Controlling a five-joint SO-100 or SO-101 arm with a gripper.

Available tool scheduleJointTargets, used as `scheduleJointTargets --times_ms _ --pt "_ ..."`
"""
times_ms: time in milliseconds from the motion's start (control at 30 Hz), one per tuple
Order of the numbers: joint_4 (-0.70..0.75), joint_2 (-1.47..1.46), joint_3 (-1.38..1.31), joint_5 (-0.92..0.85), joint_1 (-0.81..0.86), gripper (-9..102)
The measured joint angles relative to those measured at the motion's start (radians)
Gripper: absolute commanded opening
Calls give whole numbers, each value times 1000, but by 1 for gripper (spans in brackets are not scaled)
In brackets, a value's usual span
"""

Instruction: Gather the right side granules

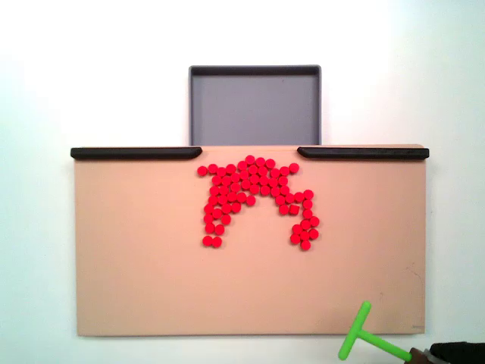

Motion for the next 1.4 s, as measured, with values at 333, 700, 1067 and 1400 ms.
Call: scheduleJointTargets --times_ms 333,700,1067,1400 --pt "-57 -44 0 -21 -23 0" --pt "-74 -137 -75 -21 -21 0" --pt "-135 -184 -83 -21 -18 0" --pt "-155 -218 -83 -21 -18 0"
